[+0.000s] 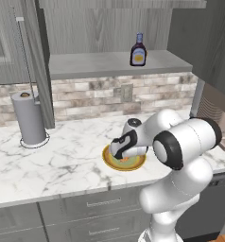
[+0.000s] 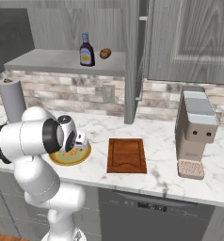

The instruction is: Pick the shrimp from the plate and place it on the cutting board. Then pick the condiment bottle from the cabinet and place it next to the cutting board.

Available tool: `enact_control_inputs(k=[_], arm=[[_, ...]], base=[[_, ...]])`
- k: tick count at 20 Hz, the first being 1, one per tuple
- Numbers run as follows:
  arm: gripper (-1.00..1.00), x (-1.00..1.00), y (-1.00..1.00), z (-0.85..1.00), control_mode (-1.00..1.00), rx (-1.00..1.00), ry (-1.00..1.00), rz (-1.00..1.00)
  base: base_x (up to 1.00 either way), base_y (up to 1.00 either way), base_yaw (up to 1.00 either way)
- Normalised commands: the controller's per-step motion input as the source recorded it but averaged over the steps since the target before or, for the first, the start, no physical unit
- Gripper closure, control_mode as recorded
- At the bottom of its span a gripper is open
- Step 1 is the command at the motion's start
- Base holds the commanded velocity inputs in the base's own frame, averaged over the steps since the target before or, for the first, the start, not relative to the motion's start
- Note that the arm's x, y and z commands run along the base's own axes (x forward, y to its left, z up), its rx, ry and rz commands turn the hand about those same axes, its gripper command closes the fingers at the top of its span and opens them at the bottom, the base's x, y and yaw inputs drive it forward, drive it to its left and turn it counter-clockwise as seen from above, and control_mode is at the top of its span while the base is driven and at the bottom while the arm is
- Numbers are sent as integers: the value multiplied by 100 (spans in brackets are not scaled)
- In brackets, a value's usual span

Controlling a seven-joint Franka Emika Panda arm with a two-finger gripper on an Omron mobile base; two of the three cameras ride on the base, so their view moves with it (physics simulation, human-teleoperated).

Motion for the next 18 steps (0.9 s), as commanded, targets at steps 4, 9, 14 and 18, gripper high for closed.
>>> enact_control_inputs(k=[4,9,14,18], arm=[[100,3,2,-3,-100,0,0,0],[100,0,0,0,-100,0,0,0],[100,0,0,0,-100,0,0,0],[100,0,0,0,-100,0,0,0]], base=[[0,0,0],[0,0,0],[0,0,0],[0,0,0]])
